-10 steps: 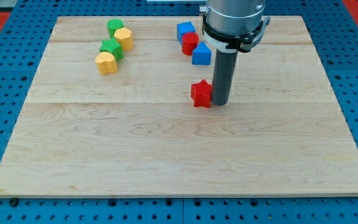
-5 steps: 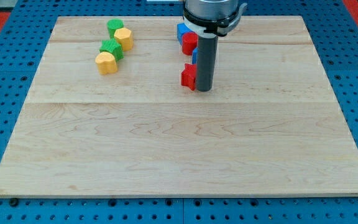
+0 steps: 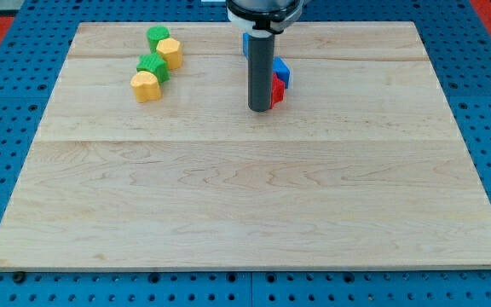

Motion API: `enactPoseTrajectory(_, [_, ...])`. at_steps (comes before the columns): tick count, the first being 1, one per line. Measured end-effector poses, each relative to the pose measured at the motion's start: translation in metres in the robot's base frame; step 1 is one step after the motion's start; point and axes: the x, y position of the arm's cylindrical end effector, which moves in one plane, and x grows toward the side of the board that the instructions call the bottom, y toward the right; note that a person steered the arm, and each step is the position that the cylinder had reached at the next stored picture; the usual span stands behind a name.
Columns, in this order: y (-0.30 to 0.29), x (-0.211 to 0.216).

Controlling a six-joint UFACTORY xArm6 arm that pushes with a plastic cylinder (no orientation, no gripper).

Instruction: Push the red star into the blue triangle

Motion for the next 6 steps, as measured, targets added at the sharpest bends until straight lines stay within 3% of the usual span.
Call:
enactPoseTrajectory(1, [0.022,0.018])
enactPoseTrajectory(3, [0.143,-0.019])
enactPoseTrajectory(4, [0.151,-0.06])
enactPoseTrajectory(6, [0.085,-0.074])
